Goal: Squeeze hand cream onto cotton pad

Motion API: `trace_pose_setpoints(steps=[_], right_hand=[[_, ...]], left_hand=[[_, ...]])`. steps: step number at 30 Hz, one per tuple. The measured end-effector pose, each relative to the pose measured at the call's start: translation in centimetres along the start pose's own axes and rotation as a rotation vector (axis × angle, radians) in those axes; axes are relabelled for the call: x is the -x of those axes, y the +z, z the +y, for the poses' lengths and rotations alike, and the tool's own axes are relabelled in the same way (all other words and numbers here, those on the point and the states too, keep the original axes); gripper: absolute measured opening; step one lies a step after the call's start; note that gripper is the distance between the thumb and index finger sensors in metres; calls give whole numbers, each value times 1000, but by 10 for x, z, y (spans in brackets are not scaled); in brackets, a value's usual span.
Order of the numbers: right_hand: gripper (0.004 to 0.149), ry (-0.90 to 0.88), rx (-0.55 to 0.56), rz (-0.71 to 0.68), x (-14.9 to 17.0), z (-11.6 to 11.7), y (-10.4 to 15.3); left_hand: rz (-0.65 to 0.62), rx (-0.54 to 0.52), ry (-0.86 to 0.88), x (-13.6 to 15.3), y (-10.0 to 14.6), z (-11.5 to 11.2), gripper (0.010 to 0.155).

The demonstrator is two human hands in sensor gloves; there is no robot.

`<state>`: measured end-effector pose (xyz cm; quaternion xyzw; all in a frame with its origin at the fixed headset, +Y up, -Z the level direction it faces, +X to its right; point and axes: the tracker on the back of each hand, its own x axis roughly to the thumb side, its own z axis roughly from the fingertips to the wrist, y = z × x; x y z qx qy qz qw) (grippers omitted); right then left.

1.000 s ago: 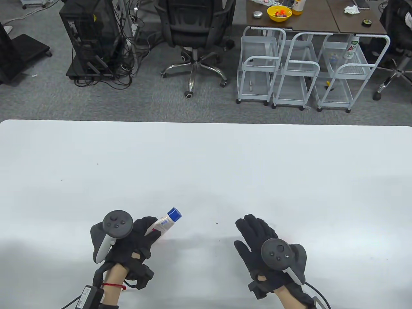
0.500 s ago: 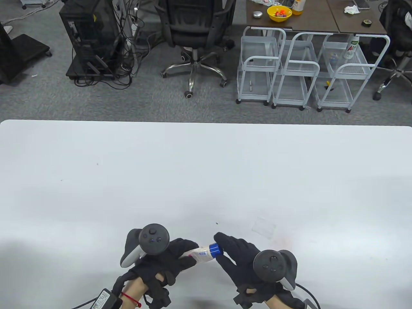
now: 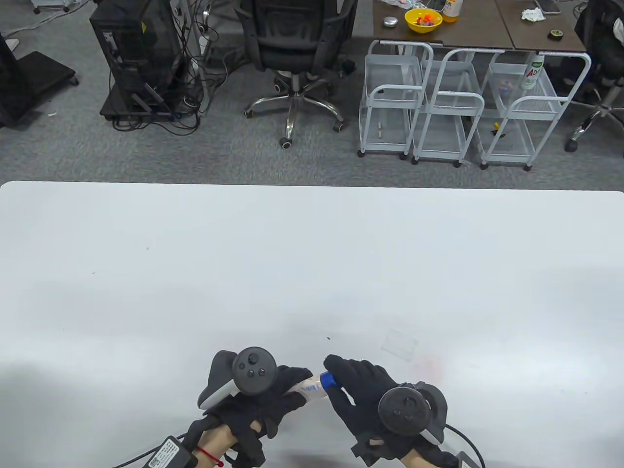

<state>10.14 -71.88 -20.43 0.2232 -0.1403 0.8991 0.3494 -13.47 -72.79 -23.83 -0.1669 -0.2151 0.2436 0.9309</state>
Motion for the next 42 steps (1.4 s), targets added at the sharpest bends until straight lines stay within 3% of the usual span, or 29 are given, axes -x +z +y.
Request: trace_pose_setpoints(steps=[10,14,15,16,18,22,30,35,38,42], right_hand=[[59,28,11,-24,-12,5,2],[59,47,0,-34,-12,7,2],[57,48,85,10,-7,2,3],[56,-58,20,20,-5,3,-1],[56,-131,24,81,1,1,-1],[55,-226,-22,130,12,3,-4],[53,-220,-27,221,26,2,-6],[53,-70,-6,226,24,-14,-9],[56,68,8,221,20,-28,-15],[60,265,25,253,24,-47,-33]], left_hand=[[-87,-56,-39,-16,5,-1,62],[-89,-22,2,-14,4,-2,63],[-83,-12,-9,-13,4,-6,61],[-113,-38,-49,-13,4,-5,60],[-95,14,6,-13,2,-5,61],[-102,13,7,-11,1,-5,61],[-113,63,92,-7,0,-5,60],[-89,-65,162,6,7,9,59],[-30,-207,186,17,14,20,59],[51,-393,30,25,23,32,59]])
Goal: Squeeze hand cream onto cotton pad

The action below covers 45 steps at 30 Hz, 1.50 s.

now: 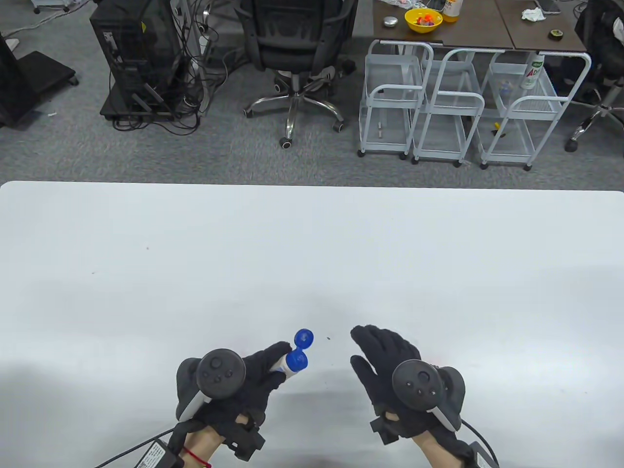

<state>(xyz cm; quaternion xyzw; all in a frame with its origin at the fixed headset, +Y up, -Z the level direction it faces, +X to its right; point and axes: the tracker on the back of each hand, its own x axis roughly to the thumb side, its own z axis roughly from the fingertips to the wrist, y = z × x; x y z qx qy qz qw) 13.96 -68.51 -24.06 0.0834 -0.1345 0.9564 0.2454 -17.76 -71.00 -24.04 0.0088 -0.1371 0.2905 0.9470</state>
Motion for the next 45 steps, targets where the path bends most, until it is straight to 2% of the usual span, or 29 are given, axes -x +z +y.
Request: trace_pose_setpoints(steps=[4,5,9,12,17,25,28,34,39,41,45], right_hand=[[60,176,5,87,15,-8,-28],[61,210,-13,143,23,-7,-37],[60,128,-196,377,64,15,-65],[59,169,-208,432,85,31,-67],[57,123,-338,466,106,52,-62],[42,269,-337,433,98,63,-68],[35,254,-342,431,96,66,-67],[35,226,-334,424,99,69,-64],[35,103,-285,438,105,59,-60],[36,-1,-254,445,104,49,-58],[36,-234,-183,455,96,34,-53]], left_hand=[[23,-55,-115,8,-1,5,59],[36,-66,-143,11,-3,5,58],[65,-73,-210,19,-7,4,58],[83,-55,-219,22,-8,0,58],[76,-34,-257,19,-10,-6,58],[61,-10,-283,17,-8,-10,57],[65,-10,-279,17,-8,-10,57],[68,3,-273,16,-7,-10,58],[83,28,-210,19,-8,-10,58],[106,59,-100,23,-9,-10,58],[120,90,6,24,-8,-8,58]])
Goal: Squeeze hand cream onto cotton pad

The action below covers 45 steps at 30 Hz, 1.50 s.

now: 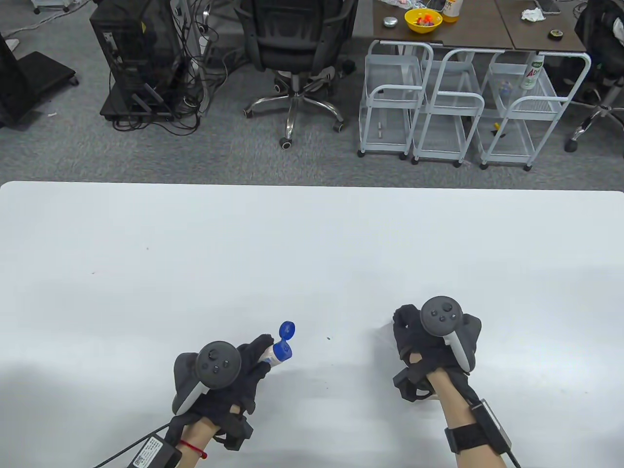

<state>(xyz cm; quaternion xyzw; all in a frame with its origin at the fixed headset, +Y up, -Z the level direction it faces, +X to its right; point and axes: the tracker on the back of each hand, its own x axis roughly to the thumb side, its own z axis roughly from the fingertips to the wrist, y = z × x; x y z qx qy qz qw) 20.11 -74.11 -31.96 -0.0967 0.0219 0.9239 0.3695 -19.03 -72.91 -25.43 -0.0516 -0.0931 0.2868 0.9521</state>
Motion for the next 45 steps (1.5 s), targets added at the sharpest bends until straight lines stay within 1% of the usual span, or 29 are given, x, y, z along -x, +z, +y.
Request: trace_pose_setpoints(steps=[1,3,6,8,10,12,14,17,19,21,24,29,33,45], right_hand=[[35,-65,28,-10,-4,-3,5],[36,-146,46,-29,-11,-6,13],[36,-215,10,-79,-25,-4,26],[37,-249,-38,-95,-33,2,34],[38,-290,-111,-108,-40,10,43],[38,-361,-165,-75,-47,21,55],[38,-394,-207,-52,-53,31,63],[39,-407,-238,-16,-57,42,72],[39,-415,-240,4,-59,49,77],[39,-395,-227,-12,-61,53,81],[39,-388,-225,-43,-67,55,86],[39,-396,-204,-101,-72,58,91],[39,-414,-224,-97,-70,60,91],[39,-417,-248,-114,-72,66,94]], left_hand=[[-10,18,40,-1,1,1,58],[-34,45,99,-3,3,1,58],[-69,58,150,-9,8,1,58],[-91,41,135,-14,11,0,59],[-98,28,97,-19,13,0,59],[-100,7,58,-22,15,-1,59],[-107,-11,15,-25,16,-2,59],[-109,-52,-52,-29,18,-3,58],[-115,-77,-113,-34,19,-4,57],[-125,-89,-156,-37,20,-6,57],[-132,-69,-124,-40,20,-8,56],[-142,-71,-192,-44,21,-10,56],[-143,-50,-214,-46,21,-13,54],[-111,-40,-255,-48,21,-13,50]])
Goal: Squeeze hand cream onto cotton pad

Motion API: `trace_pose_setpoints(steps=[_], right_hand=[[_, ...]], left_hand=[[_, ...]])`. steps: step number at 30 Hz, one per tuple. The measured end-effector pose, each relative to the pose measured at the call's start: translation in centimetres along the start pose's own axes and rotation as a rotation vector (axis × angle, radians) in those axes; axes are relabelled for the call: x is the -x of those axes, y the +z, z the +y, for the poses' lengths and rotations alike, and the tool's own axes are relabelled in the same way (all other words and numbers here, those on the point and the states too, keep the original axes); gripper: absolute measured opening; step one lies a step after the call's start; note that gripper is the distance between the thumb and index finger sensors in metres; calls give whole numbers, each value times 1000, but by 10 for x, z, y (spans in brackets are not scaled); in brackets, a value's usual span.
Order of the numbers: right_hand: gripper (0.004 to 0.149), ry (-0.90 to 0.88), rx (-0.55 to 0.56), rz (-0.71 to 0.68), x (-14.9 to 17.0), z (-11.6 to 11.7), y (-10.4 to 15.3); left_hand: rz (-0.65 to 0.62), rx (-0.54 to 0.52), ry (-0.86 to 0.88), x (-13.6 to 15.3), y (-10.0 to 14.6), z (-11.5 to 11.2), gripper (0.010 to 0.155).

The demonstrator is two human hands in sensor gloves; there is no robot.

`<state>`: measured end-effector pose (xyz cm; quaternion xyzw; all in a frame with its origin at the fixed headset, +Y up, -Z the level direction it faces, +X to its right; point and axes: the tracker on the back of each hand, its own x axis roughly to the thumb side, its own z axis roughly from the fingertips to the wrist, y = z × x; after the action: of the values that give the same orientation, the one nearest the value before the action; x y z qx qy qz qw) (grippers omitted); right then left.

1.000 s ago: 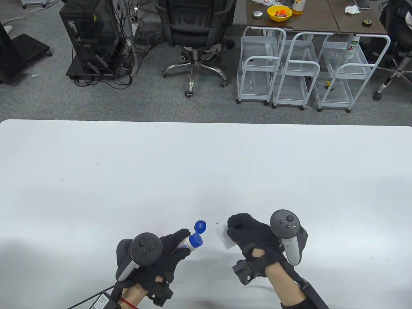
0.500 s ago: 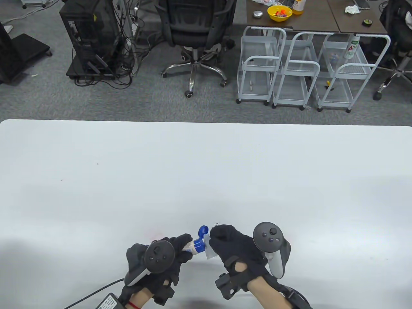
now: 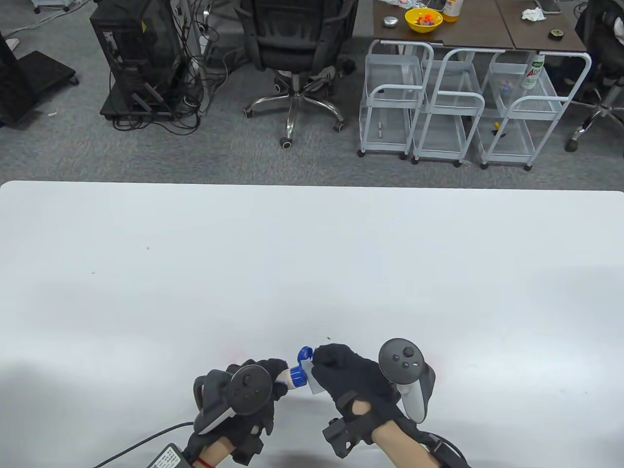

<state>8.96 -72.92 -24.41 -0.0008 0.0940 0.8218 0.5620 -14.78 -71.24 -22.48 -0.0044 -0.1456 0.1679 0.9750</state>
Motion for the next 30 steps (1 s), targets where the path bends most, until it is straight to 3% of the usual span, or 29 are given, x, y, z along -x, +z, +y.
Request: trace_pose_setpoints(steps=[30], right_hand=[[38,-10,-38,19,0,4,0]], left_hand=[[31,24,7,3,-2,0,47]])
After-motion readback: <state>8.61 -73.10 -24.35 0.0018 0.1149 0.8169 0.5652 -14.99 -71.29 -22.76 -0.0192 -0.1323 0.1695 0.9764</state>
